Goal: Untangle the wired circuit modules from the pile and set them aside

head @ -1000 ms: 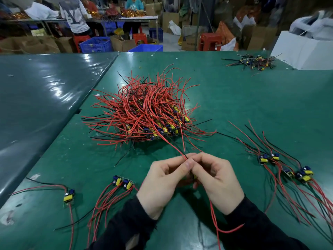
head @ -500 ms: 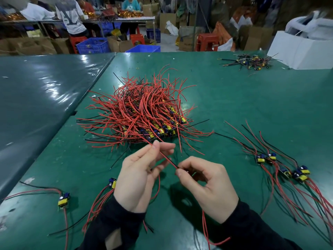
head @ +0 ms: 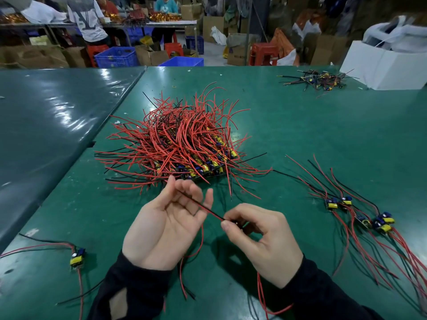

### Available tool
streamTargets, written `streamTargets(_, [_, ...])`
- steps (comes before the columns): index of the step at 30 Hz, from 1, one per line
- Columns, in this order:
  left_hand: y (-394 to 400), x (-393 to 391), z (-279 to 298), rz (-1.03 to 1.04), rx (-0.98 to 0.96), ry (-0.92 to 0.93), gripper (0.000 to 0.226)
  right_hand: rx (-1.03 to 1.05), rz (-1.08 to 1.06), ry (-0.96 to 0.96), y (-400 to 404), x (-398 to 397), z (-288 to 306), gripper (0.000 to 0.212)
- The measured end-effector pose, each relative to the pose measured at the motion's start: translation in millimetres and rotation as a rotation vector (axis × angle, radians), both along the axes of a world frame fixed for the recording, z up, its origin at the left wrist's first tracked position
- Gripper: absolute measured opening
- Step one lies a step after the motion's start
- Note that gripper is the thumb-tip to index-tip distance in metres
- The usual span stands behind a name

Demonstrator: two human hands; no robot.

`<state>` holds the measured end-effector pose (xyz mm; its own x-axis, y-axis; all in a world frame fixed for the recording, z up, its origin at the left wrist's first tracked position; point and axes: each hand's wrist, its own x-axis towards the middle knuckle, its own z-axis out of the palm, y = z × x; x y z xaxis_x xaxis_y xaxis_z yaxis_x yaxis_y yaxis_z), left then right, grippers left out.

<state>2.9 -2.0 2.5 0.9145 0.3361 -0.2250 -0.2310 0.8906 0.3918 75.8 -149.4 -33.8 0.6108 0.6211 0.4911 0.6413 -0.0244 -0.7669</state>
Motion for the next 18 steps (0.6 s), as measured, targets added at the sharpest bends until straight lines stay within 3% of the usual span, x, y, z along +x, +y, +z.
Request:
streamTargets(4, [4,-5,2,-0.117,0.014,-0.049,0.038,-0.001,0.039,0.003,1,-2,-1,0.011])
streamTargets(8, [7,-4,3,-0.051,0.035,-0.062,0.041,-0.008,0.026,0.018,1,-1,-2,0.011])
streamTargets(12, [14,-8,0,-0.130,0.075,-0.105,0.050,-0.023,0.051,0.000,1,-3,-3,0.012])
streamTargets(18, [18,-10,-1,-0.077,0.008,-0.106,0.048,-0.027,0.058,-0.010,0,-2,-3,0.013])
